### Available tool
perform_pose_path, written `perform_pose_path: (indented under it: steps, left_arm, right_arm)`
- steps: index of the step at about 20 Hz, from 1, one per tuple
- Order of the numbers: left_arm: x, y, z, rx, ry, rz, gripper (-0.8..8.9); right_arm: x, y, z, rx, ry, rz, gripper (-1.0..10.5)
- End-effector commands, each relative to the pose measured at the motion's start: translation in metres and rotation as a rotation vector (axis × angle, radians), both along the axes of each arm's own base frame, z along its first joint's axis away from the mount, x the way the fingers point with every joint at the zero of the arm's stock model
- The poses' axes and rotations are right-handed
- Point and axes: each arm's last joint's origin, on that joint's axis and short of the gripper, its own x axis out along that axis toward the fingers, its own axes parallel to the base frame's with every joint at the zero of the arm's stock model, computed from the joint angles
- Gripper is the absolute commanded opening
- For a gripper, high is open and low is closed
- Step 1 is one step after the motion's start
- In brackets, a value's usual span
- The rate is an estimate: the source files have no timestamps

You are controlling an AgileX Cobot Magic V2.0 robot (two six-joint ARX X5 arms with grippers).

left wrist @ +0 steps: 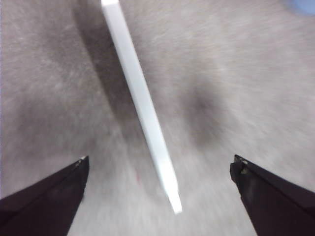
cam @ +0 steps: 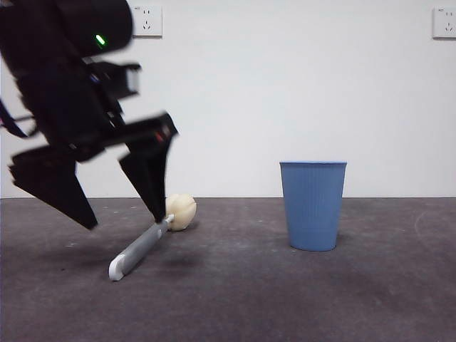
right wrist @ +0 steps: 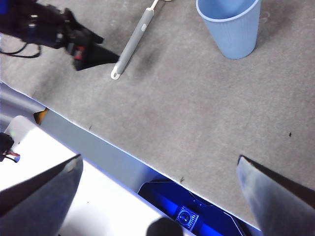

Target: Pick up the cup brush,pick up the cup,insert the brush into the cup,clean the cup,put the cup brush back,put the cup back to the fixed position on the table

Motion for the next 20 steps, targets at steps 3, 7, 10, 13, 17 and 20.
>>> perform_pose_path:
  steps: [3,7,10,13,17,20]
  left_arm:
    - [0.018,-0.014,-0.020,0.059,0.037,0.019,4.67]
    - [0.021,-0.013,-0.035,0.136,0.058,0.051,4.67]
    - [0.020,-0.016,-0.037,0.136,0.066,0.055,4.15]
    - [0.018,-0.018,-0.037,0.128,0.065,0.044,0.65]
    - [0.015,-0.022,-0.035,0.129,0.065,0.026,-0.09]
    - [0.011,-0.020,-0.027,0.132,0.065,0.023,-0.09]
  right_arm:
    - [0.001,0.000,0.001,0.004,-0.002,-0.002,5.9]
    - [0.001,0.000,0.001,0.004,-0.006,-0.002,5.9]
    - [0.001,0.000,0.001,0.004,-0.008,-0.003,5.9]
    - [0.001,0.000,0.001,0.004,-0.009,-0.002,5.9]
    - [0.001,0.000,0.001,0.004,-0.008,-0.003,5.9]
    - [0.001,0.000,0.001,0.004,-0.007,-0.002,5.9]
